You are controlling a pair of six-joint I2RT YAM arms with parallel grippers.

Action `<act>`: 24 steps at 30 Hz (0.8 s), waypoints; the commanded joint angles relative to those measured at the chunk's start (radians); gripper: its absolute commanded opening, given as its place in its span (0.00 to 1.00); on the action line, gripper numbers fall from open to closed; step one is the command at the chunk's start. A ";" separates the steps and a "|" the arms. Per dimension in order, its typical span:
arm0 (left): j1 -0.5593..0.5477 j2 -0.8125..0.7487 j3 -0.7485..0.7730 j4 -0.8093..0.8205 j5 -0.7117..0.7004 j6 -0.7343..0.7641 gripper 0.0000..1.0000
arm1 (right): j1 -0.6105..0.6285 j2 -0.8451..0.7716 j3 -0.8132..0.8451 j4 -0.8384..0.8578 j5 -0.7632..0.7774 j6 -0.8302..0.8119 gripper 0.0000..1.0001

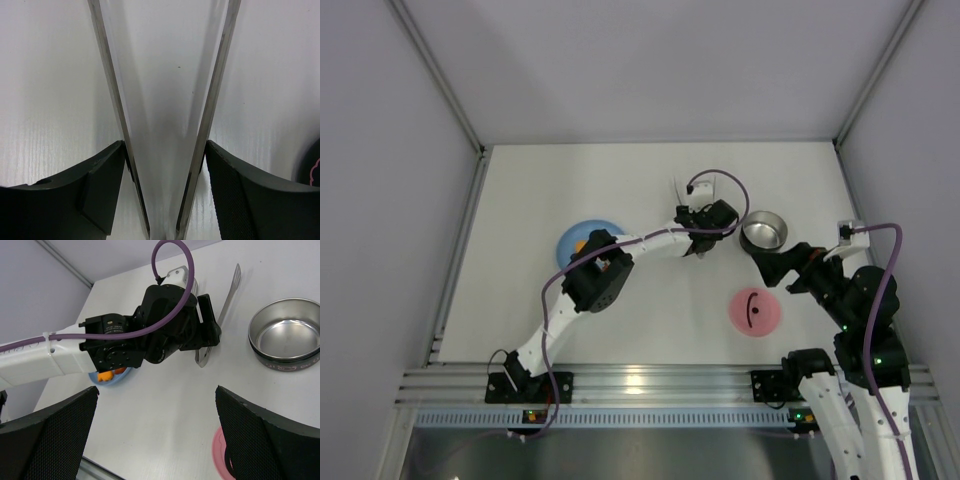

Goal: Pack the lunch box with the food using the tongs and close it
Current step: Pick up the clamp at the center of the board.

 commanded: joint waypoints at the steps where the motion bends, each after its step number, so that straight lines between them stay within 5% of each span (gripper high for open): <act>1: -0.004 0.036 -0.023 -0.059 0.021 -0.036 0.69 | -0.015 -0.007 0.013 -0.014 -0.008 0.003 0.99; 12: -0.004 0.003 -0.035 -0.073 -0.018 -0.001 0.52 | -0.015 -0.009 0.013 -0.012 -0.008 0.004 1.00; 24: -0.004 -0.344 -0.288 -0.080 -0.046 0.099 0.51 | -0.017 0.005 -0.038 0.054 -0.026 0.029 0.99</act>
